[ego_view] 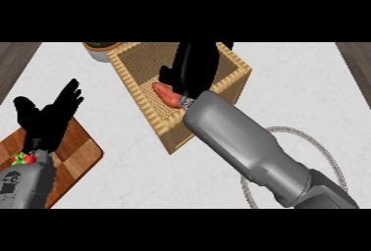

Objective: Pick the sweet potato from the placemat and place it in the basket

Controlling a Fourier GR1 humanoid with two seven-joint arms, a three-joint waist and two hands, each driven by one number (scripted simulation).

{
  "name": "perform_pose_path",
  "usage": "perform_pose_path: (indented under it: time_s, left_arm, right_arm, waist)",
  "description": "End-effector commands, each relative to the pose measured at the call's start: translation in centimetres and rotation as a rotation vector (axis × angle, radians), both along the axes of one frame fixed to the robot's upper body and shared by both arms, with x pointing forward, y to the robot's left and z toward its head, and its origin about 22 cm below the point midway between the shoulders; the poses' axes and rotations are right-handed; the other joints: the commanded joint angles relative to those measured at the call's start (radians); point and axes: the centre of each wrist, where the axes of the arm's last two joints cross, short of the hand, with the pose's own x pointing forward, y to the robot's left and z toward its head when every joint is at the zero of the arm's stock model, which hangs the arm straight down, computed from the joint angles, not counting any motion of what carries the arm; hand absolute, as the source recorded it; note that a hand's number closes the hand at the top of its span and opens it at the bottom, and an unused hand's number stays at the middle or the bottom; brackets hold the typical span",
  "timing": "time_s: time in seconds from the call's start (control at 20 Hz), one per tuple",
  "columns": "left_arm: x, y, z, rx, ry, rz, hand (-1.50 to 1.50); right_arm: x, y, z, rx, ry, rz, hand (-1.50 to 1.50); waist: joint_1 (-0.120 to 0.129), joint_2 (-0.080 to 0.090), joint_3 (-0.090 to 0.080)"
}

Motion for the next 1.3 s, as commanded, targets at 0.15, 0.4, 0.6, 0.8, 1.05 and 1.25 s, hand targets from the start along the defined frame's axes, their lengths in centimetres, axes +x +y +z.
perform_pose_path:
  time_s: [0.15,0.4,0.6,0.8,1.05,1.25]
  left_arm:
    - [-0.5,1.8,0.5,0.003,-0.003,0.009,0.0]
    - [-0.7,1.7,0.3,0.017,0.021,0.052,0.0]
    - [-1.0,1.6,0.0,-0.009,0.022,0.082,0.0]
    - [-2.4,2.6,-1.5,-0.004,0.037,0.094,0.0]
    - [-1.9,2.8,0.6,-0.009,0.021,0.092,0.0]
    - [-2.2,2.0,-0.8,-0.003,0.025,0.097,0.0]
  right_arm:
    - [-0.1,0.5,1.9,0.238,-0.031,-0.071,-1.5]
    - [0.9,-2.1,3.2,0.478,-0.155,-0.123,-1.5]
    - [0.2,-6.2,3.2,0.604,-0.21,-0.165,-1.5]
    - [-3.6,-8.6,1.4,0.648,-0.169,-0.145,-1.5]
    - [-9.5,-12.9,-0.7,0.595,-0.042,-0.095,-1.5]
    - [-14.8,-17.3,-0.7,0.6,-0.013,-0.057,-1.5]
  waist:
    - [-0.008,-0.006,0.0]
    - [-0.04,-0.013,0.002]
    - [-0.086,-0.025,0.003]
    - [-0.094,-0.025,0.002]
    - [-0.081,-0.02,0.002]
    - [-0.086,-0.016,0.002]
